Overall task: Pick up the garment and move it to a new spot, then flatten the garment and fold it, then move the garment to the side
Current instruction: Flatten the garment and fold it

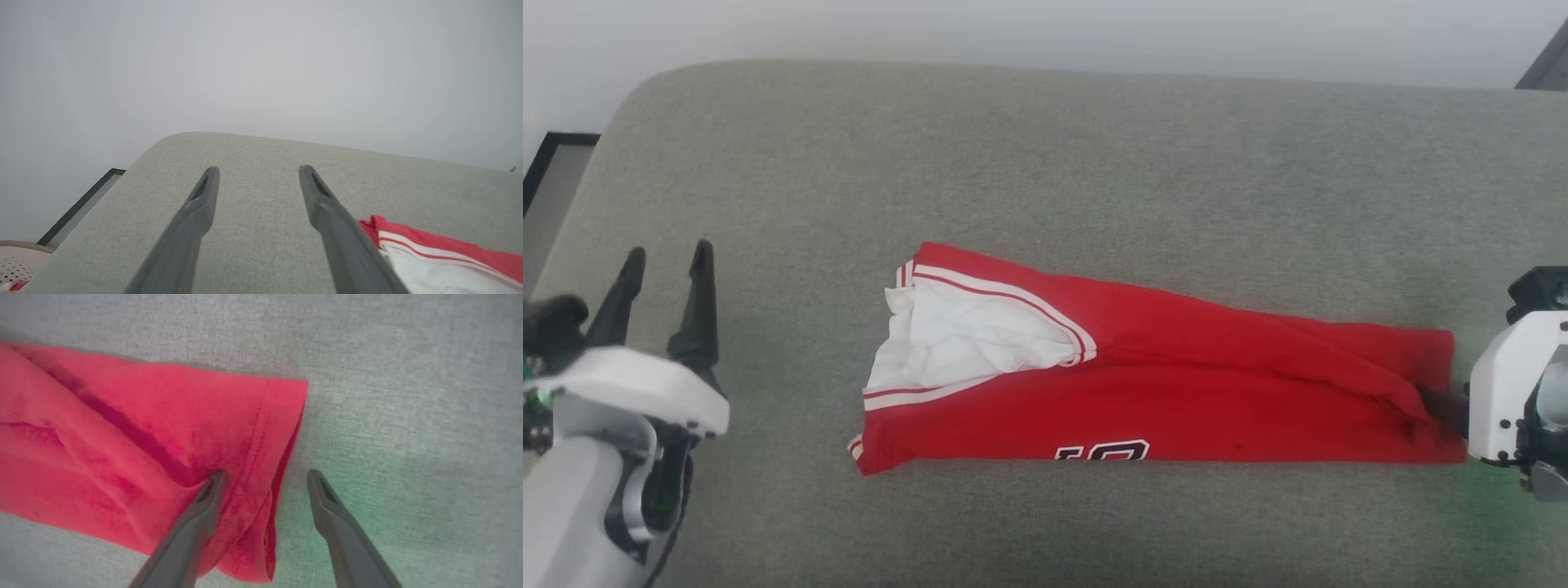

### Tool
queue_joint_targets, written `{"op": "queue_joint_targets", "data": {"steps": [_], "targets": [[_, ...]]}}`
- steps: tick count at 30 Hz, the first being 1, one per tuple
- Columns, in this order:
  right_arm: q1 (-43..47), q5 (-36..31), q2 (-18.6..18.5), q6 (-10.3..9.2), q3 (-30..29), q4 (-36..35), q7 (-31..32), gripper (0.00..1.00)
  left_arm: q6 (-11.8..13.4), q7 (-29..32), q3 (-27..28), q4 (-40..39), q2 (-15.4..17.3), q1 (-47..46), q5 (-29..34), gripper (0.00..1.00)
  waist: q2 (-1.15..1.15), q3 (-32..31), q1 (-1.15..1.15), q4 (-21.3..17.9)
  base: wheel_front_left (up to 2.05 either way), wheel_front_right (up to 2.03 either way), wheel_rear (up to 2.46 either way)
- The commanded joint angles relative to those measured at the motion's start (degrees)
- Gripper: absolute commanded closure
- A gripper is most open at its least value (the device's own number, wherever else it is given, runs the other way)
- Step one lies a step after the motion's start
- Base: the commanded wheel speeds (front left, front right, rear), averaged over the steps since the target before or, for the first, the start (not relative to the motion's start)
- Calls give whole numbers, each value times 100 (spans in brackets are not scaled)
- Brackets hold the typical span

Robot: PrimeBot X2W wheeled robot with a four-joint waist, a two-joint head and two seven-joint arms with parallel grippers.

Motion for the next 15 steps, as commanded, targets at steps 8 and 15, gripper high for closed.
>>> {"op": "queue_joint_targets", "data": {"steps": [8,15], "targets": [[-251,371,159,2,370,592,-65,22,-344,-32,1637,-511,-894,951,1227,0,0,160,0,237,0,0,0],[-344,828,-14,1,638,691,-209,100,-911,-33,2677,-644,-1615,1268,2128,0,0,192,0,288,0,0,0]]}}
